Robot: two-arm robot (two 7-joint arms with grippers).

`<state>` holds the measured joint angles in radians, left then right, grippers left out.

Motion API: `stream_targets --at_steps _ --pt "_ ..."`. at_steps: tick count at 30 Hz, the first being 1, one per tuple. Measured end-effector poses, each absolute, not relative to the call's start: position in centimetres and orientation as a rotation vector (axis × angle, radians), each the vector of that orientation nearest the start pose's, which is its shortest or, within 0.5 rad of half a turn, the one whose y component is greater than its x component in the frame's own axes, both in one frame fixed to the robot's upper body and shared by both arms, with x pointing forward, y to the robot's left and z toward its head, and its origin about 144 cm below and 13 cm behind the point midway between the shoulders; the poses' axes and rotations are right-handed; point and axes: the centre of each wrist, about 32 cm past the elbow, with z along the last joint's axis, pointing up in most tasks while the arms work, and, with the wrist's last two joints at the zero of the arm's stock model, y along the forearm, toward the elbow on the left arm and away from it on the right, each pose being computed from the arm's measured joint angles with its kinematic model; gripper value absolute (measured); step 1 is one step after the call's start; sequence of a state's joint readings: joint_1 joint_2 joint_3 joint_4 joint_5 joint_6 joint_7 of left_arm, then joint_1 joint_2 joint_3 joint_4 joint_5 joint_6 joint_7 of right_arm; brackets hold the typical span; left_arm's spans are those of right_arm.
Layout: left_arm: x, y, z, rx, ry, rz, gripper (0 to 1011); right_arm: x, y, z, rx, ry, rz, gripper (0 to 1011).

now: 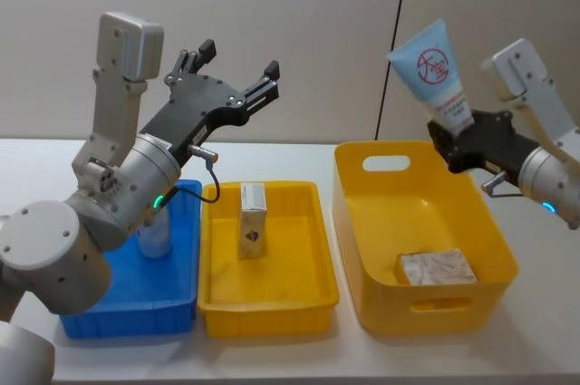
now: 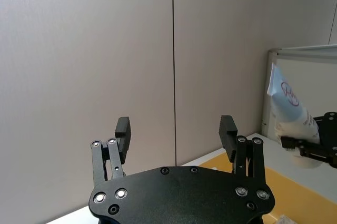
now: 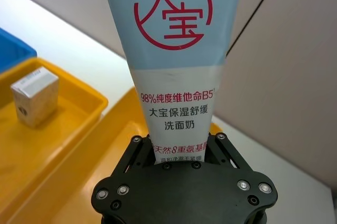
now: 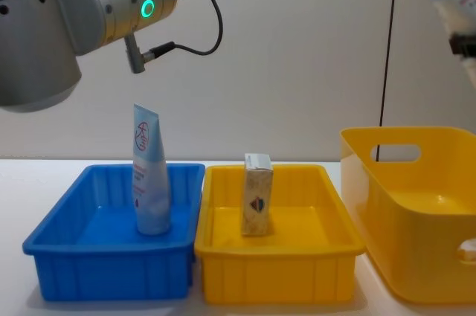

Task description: Bimanual collaborative sorting of washing and personal care products

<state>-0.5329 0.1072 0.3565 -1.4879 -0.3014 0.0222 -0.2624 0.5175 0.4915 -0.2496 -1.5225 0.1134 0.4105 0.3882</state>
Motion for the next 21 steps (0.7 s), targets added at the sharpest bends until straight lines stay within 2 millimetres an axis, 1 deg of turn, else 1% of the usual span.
stream_targets --at_steps 7,14,17,21 --pt "56.6 14.8 130.7 -0.286 -0.238 0.924 1002 57.4 -31.8 131.9 -0.439 -0.161 -1.123 250" --pt "56.6 14.8 130.7 -0.286 -0.238 0.924 1002 59.3 -32.8 131.4 -0.477 -0.051 -1.096 251" --pt "56.6 14.8 130.7 -0.286 -0.238 0.924 1002 60.6 -33.3 131.1 -0.491 0.011 -1.074 250" --pt "56.6 14.8 130.7 -0.286 -0.238 0.924 1002 61.6 -33.4 131.0 -0.497 0.046 -1.057 249"
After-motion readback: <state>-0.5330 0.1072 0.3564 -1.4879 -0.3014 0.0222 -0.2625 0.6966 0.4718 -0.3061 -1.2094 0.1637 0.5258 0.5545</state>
